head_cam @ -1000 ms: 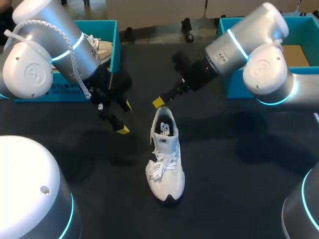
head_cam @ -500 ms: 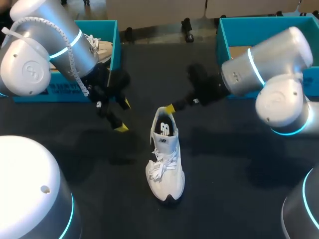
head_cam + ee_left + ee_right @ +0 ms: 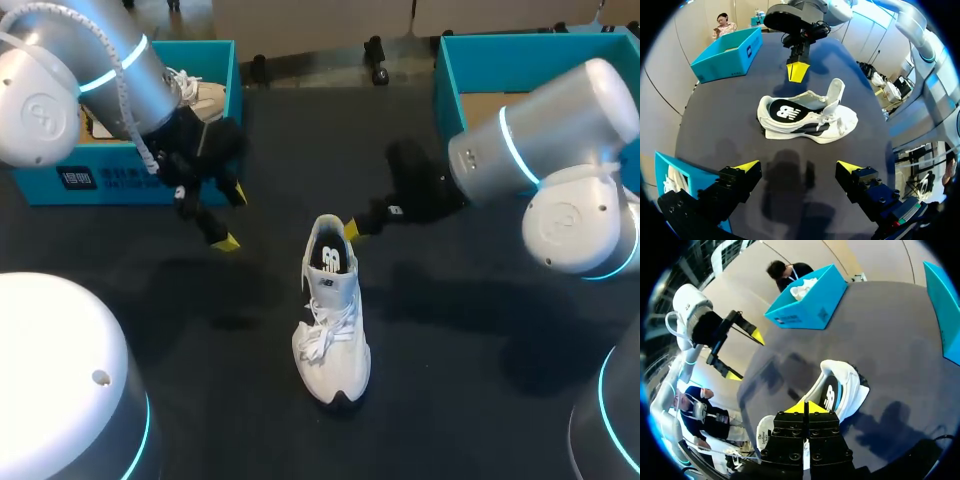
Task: Take the shoe out of the shoebox, open the shoe tongue, remove and reinsert the insole, then place the shoe into the shoebox
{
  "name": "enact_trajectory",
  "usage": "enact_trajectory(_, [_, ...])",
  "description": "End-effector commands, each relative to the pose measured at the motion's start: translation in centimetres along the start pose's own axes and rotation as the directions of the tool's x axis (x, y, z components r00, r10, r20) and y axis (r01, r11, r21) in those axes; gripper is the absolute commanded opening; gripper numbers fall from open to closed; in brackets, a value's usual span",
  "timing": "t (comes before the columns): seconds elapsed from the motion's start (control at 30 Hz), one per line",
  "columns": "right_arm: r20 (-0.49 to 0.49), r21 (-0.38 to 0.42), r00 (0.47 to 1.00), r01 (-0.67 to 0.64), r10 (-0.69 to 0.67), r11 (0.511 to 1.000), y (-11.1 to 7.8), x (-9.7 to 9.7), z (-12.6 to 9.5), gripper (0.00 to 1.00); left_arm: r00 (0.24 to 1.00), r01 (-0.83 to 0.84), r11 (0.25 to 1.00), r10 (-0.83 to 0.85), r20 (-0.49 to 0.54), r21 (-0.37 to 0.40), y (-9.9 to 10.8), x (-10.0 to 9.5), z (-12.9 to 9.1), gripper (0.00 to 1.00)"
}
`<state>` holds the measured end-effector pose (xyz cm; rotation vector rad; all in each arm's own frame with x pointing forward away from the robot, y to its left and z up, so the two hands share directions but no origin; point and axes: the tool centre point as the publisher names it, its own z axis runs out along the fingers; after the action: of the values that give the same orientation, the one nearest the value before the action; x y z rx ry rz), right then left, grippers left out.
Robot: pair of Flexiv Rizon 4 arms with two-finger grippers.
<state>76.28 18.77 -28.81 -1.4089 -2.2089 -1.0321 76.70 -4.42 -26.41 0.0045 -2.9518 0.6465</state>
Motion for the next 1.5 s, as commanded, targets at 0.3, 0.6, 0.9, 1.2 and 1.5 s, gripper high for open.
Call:
enact_trajectory(0.3, [0.066, 0.002, 0.998, -0.003, 0.002, 1.000, 0.1, 0.3, 0.1, 0.00, 0.999, -0.024, 1.000, 0.024, -0.025, -0.010, 0.9, 0.4, -4.1, 1.00])
enact_trajectory(0.6, [0.180, -0.022, 0.983, -0.039, 0.042, 0.999, -0.1, -0.2, 0.6, 0.00, 0.999, -0.038, 0.999, 0.038, -0.018, -0.016, 1.8, 0.8, -5.7, 1.00])
enact_trajectory(0.9, [0.425, 0.038, 0.901, -0.117, 0.090, 0.992, 0.1, 0.3, 1.1, 0.00, 0.999, -0.030, 0.999, 0.030, -0.016, -0.011, 2.3, 0.6, -6.2, 1.00])
enact_trajectory(1.2, [0.520, 0.075, 0.846, -0.181, 0.117, 0.981, 0.1, 0.5, 2.0, 0.00, 1.000, -0.020, 1.000, 0.020, 0.016, -0.016, 2.5, -0.2, -8.1, 1.00])
enact_trajectory(1.5, [0.594, 0.100, 0.795, -0.221, 0.120, 0.970, -0.4, 0.6, 3.0, 0.00, 0.999, -0.025, 1.000, 0.025, 0.028, -0.009, 1.9, -0.3, -8.8, 1.00])
